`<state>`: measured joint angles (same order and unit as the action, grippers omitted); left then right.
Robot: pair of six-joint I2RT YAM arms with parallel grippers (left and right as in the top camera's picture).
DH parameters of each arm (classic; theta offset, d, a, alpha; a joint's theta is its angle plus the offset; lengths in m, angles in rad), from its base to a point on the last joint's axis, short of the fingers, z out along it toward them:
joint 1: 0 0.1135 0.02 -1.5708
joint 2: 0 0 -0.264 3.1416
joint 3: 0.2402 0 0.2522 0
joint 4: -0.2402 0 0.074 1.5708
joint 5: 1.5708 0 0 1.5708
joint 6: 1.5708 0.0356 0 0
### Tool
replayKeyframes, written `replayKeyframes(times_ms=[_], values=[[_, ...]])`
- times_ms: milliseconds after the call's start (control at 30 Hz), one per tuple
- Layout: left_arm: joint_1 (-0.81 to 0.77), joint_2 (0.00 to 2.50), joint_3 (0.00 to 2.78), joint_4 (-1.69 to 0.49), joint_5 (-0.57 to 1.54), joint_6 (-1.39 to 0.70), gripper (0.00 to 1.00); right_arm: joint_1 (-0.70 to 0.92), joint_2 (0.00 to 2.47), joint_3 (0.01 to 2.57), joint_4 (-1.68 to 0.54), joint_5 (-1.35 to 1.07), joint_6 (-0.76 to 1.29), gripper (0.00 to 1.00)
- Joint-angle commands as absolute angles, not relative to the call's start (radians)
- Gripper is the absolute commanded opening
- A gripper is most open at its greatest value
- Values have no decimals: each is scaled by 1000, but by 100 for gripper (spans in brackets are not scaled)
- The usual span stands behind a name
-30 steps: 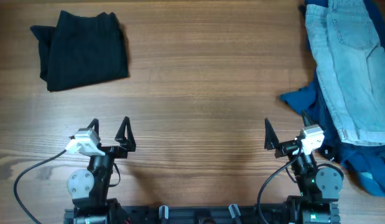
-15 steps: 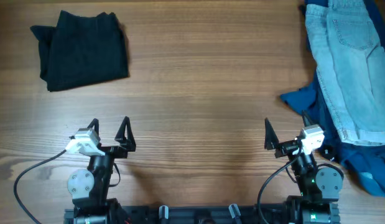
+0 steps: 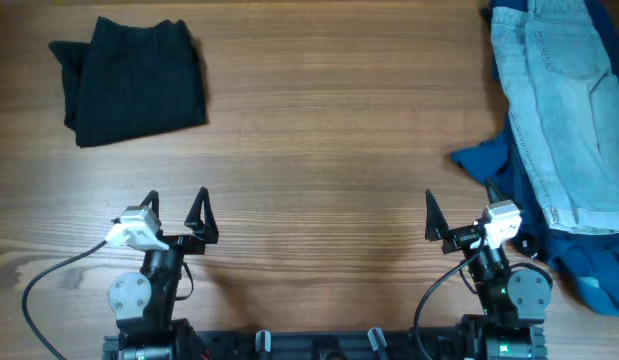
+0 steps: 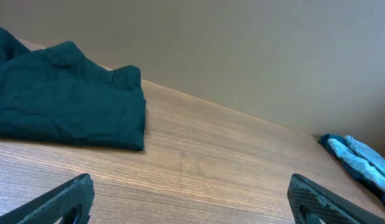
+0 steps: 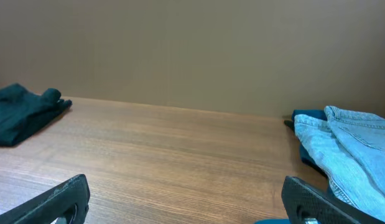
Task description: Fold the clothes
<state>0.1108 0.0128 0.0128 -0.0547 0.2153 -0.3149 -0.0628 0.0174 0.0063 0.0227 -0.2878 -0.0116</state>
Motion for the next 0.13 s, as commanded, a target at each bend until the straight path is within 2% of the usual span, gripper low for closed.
replayKeyframes(times_ms=[0,100], values=[[105,5,6,-55,228,-295,100,-67,7,5,25,-293,2,100],[105,5,6,-55,228,-295,100,-67,7,5,25,-293,2,100]])
